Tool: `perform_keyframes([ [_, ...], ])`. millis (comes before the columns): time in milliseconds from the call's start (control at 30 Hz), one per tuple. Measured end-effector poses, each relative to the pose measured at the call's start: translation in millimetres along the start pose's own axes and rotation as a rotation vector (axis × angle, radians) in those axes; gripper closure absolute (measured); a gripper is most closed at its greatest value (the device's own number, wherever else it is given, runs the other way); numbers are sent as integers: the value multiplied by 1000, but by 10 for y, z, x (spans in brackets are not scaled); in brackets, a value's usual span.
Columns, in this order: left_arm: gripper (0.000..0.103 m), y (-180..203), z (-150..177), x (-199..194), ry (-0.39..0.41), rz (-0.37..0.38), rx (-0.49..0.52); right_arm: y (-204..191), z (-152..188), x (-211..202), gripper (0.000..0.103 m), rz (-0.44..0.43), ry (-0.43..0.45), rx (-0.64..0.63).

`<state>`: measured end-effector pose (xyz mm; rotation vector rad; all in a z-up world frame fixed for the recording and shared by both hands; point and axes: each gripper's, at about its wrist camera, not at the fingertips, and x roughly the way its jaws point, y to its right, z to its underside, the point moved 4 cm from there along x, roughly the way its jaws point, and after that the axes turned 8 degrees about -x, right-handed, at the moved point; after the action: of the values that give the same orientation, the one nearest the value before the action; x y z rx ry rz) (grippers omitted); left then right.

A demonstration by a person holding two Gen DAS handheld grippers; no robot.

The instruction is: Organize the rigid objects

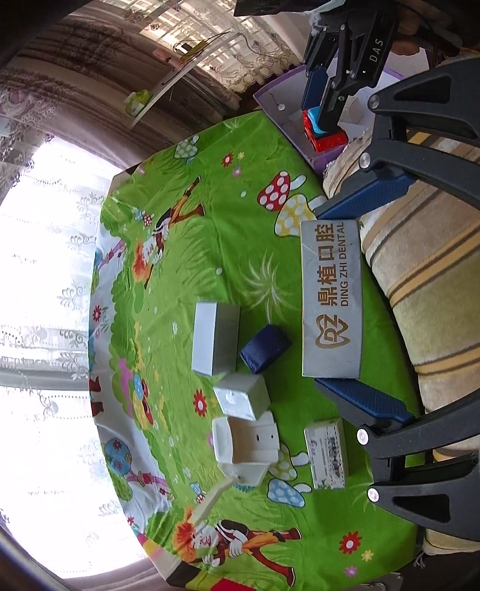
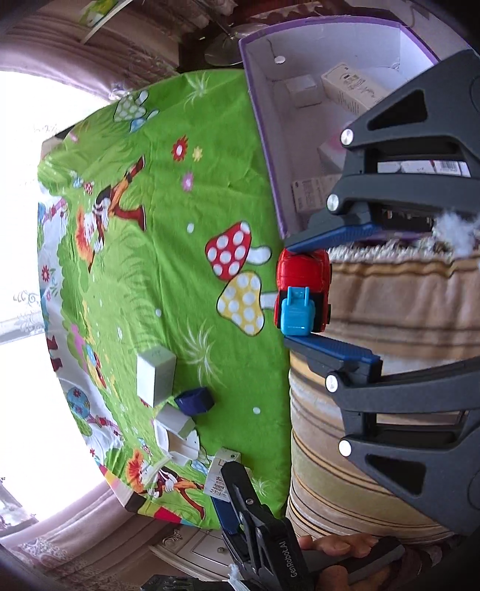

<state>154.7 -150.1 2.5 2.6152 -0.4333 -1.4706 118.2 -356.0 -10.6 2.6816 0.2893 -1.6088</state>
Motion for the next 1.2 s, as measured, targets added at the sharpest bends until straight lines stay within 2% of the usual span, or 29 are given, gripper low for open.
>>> perform_keyframes([
  [267, 20, 733, 133, 84, -40, 62, 121, 698, 509, -182, 54, 75, -24, 113],
  [600, 20, 1484, 311, 193, -89, 128, 245, 1317, 1174, -175, 54, 131, -90, 243],
  [900, 20, 1913, 420, 294, -130, 159, 307, 1603, 1497, -59, 53, 124, -120, 330],
  [1200, 20, 2092, 481, 336, -146, 170, 334, 1598, 1561, 196, 53, 93, -155, 337],
])
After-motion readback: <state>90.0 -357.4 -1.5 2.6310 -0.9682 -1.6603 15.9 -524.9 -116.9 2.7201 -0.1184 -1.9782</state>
